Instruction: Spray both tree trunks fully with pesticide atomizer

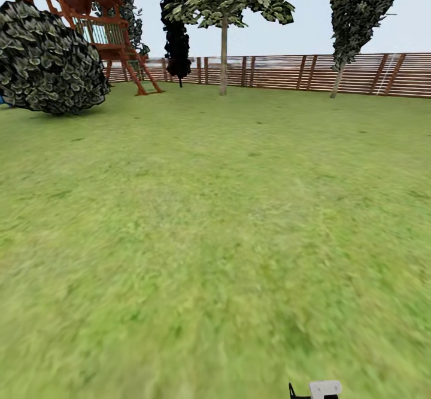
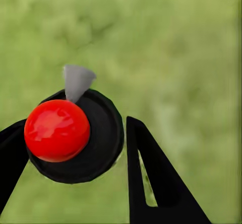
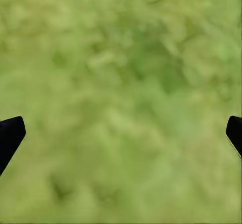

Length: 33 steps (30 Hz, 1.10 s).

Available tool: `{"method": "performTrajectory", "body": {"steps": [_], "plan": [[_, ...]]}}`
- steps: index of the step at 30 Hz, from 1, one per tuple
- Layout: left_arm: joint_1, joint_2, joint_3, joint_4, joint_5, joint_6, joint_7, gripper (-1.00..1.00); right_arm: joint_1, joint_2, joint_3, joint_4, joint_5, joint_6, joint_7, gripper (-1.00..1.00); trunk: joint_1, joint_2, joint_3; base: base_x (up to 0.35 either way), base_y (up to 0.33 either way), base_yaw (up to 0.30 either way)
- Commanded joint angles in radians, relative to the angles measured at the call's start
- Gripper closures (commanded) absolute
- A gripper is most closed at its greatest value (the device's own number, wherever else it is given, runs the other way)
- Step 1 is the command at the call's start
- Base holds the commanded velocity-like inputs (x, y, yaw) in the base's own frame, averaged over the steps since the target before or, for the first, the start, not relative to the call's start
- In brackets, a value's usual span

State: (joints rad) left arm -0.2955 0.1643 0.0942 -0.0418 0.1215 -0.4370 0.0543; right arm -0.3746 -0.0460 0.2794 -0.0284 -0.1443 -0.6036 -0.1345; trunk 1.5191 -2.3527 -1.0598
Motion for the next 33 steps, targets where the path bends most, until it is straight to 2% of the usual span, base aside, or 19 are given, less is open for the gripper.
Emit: {"method": "performTrajectory", "body": {"steps": [1,33], "plan": [[-0.001,0.0,0.007,0.001,0.0,-0.003,-0.002,1.0,0.0,0.0,0.009,0.0,-0.009,-0.002,-0.002,-1.0,0.0,0.0,-0.001,0.338,0.0,0.0],[-0.001,0.0,0.007,0.0,0.0,-0.003,-0.002,1.0,0.0,0.0,0.009,0.0,-0.009,-0.002,-0.002,-1.0,0.0,0.0,-0.001,0.338,0.0,0.0]]}}
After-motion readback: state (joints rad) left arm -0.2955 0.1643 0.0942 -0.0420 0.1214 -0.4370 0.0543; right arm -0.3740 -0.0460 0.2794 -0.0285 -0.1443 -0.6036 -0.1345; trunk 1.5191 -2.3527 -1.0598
